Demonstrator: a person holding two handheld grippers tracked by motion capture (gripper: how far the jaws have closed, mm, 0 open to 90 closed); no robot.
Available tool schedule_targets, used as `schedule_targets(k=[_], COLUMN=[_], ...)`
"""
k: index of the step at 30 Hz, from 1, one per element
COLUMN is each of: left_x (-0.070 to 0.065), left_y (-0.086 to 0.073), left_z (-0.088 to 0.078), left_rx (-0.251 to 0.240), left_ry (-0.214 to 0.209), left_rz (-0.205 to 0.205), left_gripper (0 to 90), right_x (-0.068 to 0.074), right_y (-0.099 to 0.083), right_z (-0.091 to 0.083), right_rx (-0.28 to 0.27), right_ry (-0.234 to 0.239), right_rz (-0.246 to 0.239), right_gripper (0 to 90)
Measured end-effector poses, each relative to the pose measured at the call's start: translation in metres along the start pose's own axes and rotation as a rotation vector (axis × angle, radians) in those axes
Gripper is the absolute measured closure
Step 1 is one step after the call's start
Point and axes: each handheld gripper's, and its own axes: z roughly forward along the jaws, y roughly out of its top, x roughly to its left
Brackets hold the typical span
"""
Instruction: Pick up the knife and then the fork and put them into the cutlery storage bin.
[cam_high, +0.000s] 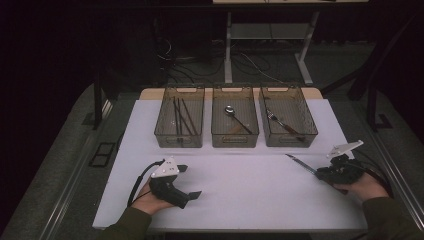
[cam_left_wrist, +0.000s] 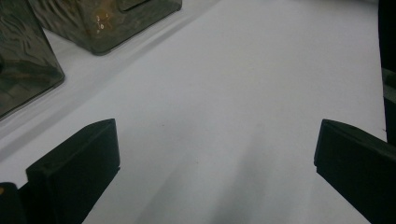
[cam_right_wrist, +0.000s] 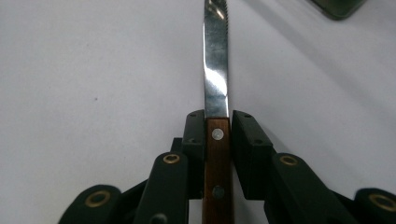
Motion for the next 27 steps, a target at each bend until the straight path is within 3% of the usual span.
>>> schedule_targets(k=[7,10,15,19,27], left_x=[0.0,0.0,0.0,0.0,0.0], left_y=[0.0,0.0,0.0,0.0,0.0], left_z=[0.0,0.0,0.0,0.0,0.0], left_rx=[-0.001,0.0,0.0,0.001,0.003], left_ry=[-0.003,-0.003,-0.005,-0.006,-0.004], left_rz=[0.002,0.003,0.007,0.005,0.005], left_gripper=[0.0,0.0,0.0,0.0,0.0], right_x=[-0.001,0.001,-0.001,-0.001,-0.004], right_y=[0.032,0.045,0.058,0.058,0.051], right_z=[0.006,0.011,0.017,0.017,0.011], right_rx=[0.229,0.328,0.431,0.433,0.355], right_ry=[0.013,0.018,0.036,0.04,0.039], right_rz=[-0.088,-0.102,-0.112,-0.133,-0.112], right_gripper=[75.5,75.5,76.0,77.2,77.3])
